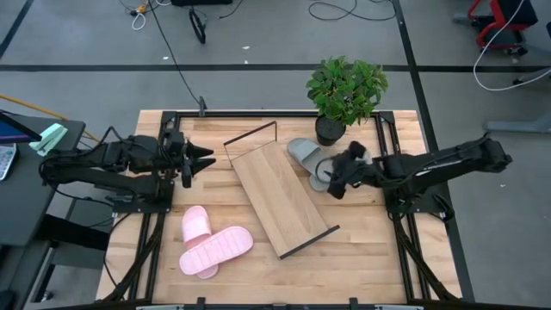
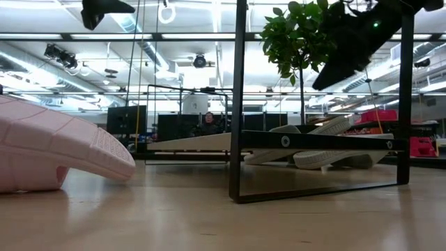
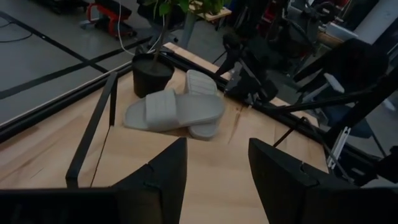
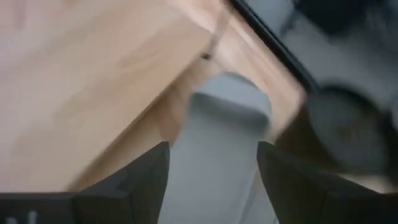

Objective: Pick and place slides into the shelf
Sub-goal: Put the left gray slide on the shelf

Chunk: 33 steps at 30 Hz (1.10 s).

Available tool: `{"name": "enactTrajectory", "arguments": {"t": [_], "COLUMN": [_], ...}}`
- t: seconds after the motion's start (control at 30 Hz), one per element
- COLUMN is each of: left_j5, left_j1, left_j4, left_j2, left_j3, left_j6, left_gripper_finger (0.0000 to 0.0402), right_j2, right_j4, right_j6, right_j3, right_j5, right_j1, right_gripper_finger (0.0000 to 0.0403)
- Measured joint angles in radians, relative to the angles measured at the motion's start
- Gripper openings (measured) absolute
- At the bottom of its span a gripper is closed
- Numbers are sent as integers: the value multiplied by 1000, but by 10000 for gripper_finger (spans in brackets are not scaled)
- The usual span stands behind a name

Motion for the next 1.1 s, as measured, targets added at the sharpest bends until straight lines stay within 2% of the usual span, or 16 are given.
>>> {"name": "enactTrajectory", "arguments": {"t": [0.13,0.27,0.43,0.6,0.8,1.0,1.1], "left_j5": [0,0,-1,-1,-1,-1,-1], "left_j1": [0,0,0,0,0,0,0], "left_j4": [-2,-2,-2,-1,-1,-1,-1], "left_j2": [0,0,0,0,0,0,0], "left_j3": [0,0,0,0,0,0,0], "left_j6": [17,18,18,20,20,17,12], "left_gripper_finger": [172,176,174,174,173,175,176], "right_j2": [72,140,214,295,384,395,366], "right_j4": [32,35,36,62,68,61,-7], "right_j6": [-353,-544,-566,-570,-664,-717,-642], "right_j3": [3,15,51,105,177,192,193], "right_j5": [2,102,95,3,-13,-15,-18], "right_j1": [14,1,-63,-127,-173,-204,-205], "right_gripper_finger": [248,247,244,244,244,244,244]}}
